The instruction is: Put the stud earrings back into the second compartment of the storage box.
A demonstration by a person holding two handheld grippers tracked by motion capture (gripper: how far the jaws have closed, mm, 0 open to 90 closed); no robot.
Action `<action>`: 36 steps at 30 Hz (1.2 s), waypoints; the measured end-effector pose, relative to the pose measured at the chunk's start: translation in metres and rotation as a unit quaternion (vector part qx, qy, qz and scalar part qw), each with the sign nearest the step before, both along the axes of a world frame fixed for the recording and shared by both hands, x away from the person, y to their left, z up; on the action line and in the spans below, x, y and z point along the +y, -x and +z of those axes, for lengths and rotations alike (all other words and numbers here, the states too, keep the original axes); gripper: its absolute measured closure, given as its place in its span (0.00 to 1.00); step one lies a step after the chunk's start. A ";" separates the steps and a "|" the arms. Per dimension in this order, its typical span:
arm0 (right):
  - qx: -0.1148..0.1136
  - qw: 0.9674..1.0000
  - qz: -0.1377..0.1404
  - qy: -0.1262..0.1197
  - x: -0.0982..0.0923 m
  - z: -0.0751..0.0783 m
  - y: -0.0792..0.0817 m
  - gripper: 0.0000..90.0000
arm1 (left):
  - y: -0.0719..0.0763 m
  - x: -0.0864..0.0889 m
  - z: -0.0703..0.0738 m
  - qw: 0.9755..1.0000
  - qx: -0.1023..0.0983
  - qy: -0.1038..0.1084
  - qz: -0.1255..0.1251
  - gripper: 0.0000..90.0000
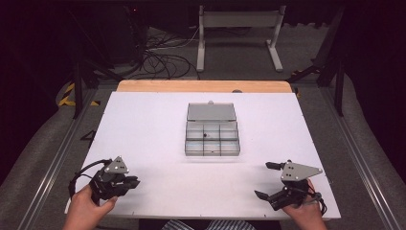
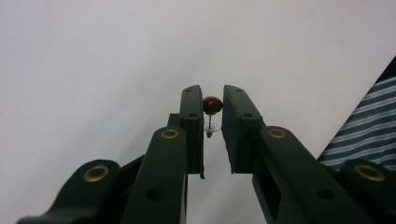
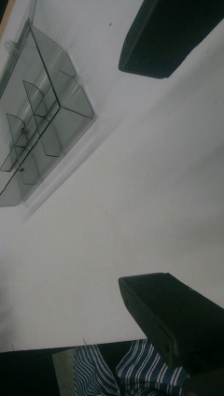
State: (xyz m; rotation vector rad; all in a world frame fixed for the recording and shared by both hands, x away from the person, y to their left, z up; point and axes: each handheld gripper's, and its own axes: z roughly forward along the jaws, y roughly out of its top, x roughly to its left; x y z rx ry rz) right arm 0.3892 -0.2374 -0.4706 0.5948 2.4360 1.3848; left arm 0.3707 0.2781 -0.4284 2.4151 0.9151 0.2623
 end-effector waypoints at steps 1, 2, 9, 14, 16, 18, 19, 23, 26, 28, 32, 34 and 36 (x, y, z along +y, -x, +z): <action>0.000 1.000 0.001 0.000 0.000 0.000 0.000 0.01 | -0.001 -0.002 0.002 1.000 -0.003 0.004 0.000 0.88; 0.000 1.000 0.001 0.001 0.000 0.000 0.000 0.01 | -0.001 -0.004 0.005 1.000 -0.005 0.010 0.000 0.88; 0.001 1.000 0.002 0.001 0.000 0.000 0.000 0.01 | -0.011 -0.018 0.020 0.999 -0.008 0.041 -0.004 0.88; 0.000 1.000 0.003 -0.002 -0.001 0.000 0.000 0.01 | -0.020 -0.028 0.030 0.998 -0.020 0.061 -0.007 0.88; 0.000 1.000 0.003 -0.002 -0.001 0.000 0.000 0.01 | -0.023 -0.032 0.034 0.998 -0.021 0.067 -0.008 0.88; 0.000 1.000 0.004 -0.002 -0.001 0.000 0.000 0.01 | -0.026 -0.037 0.039 0.997 -0.030 0.069 -0.007 0.88; 0.000 1.000 0.003 -0.002 -0.001 0.000 0.000 0.01 | -0.027 -0.040 0.041 0.997 -0.032 0.074 -0.007 0.88; 0.001 1.000 0.004 -0.002 -0.001 0.000 0.000 0.01 | -0.035 -0.051 0.048 0.996 -0.040 0.082 -0.011 0.88; 0.001 1.000 0.004 -0.004 -0.002 0.000 0.000 0.01 | -0.041 -0.059 0.052 0.995 -0.045 0.086 -0.013 0.88; 0.002 1.000 0.004 -0.004 -0.002 0.000 0.000 0.01 | -0.046 -0.064 0.055 0.994 -0.050 0.091 -0.015 0.88; 0.003 1.000 0.005 -0.005 -0.002 -0.001 -0.001 0.01 | -0.055 -0.076 0.058 0.993 -0.055 0.099 -0.019 0.88; 0.004 1.000 0.005 -0.005 -0.002 -0.001 -0.001 0.01 | -0.059 -0.082 0.059 0.993 -0.058 0.100 -0.021 0.88; 0.004 1.000 0.005 -0.005 -0.002 -0.001 -0.001 0.01 | -0.064 -0.088 0.060 0.992 -0.059 0.106 -0.023 0.88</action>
